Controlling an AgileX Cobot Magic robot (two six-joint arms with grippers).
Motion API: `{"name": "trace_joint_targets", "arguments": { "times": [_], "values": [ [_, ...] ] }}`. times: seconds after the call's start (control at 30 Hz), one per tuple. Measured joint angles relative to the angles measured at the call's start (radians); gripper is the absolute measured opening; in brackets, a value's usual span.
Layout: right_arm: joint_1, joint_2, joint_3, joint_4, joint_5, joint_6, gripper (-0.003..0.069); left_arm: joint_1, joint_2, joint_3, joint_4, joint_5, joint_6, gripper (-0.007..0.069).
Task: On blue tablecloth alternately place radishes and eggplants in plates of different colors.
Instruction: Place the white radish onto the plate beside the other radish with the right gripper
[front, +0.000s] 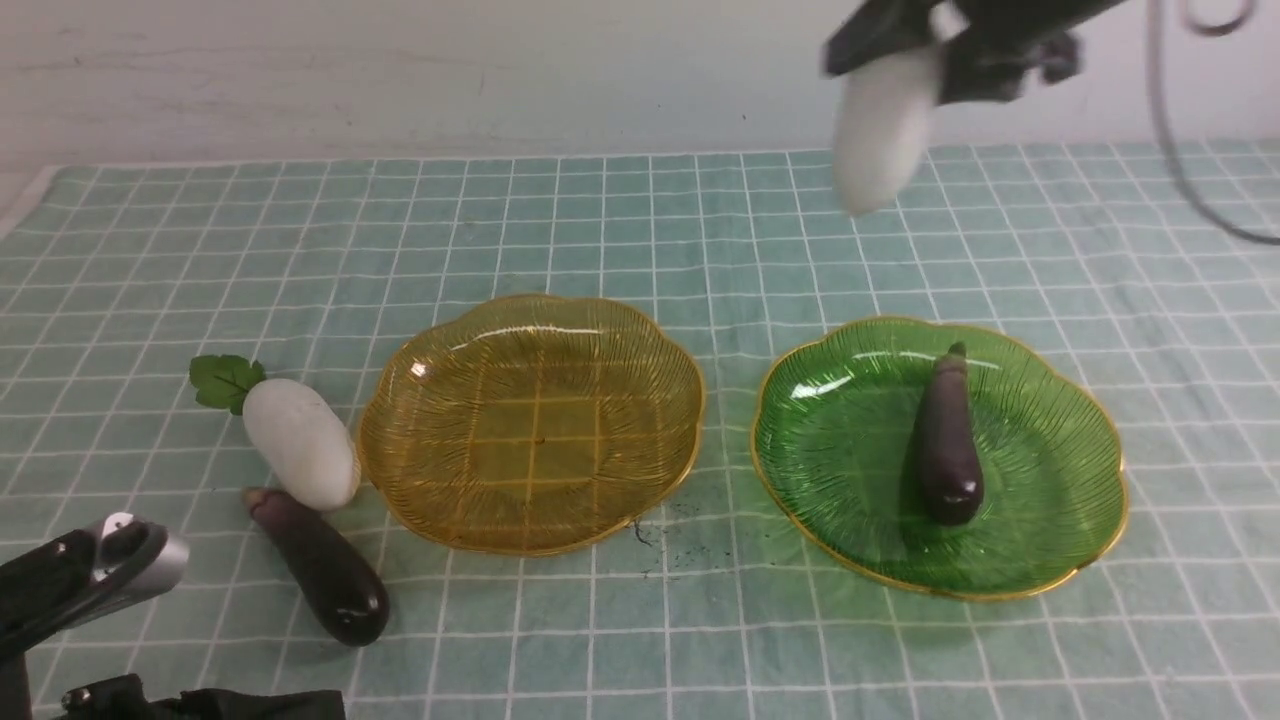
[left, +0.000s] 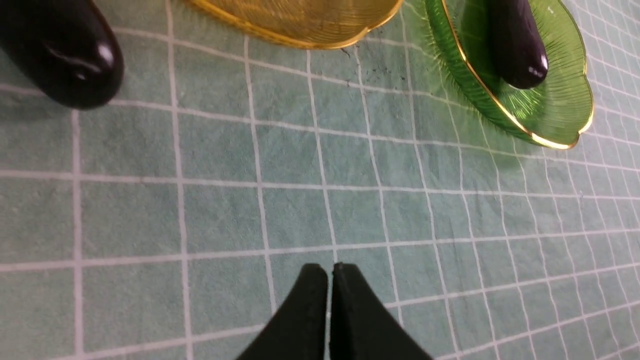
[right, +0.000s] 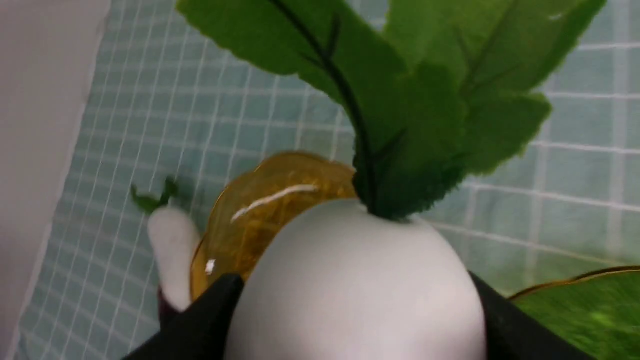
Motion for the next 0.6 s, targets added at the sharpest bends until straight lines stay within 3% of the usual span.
{"name": "trace_joint_targets", "arguments": {
  "times": [0.17,0.27,0.47,0.6],
  "values": [
    [0.199,0.097,0.001,-0.084,-0.124,-0.067,0.0461,0.0,0.0,0.0,-0.001,-0.015,0.0,-0.0004],
    [0.27,0.161,0.001,-0.161,-0.22,-0.078,0.0461,0.0,0.0,0.0,-0.002,-0.015,0.0,-0.0004],
    [0.31,0.273,0.003,-0.233,-0.28,-0.043,0.0467,0.0,0.0,0.0,-0.003,-0.015,0.0,-0.0004],
    [0.306,0.288,0.004,-0.247,-0.274,-0.014,0.0514,0.0,0.0,0.0,-0.003,-0.015,0.0,-0.0004]
  ]
}}
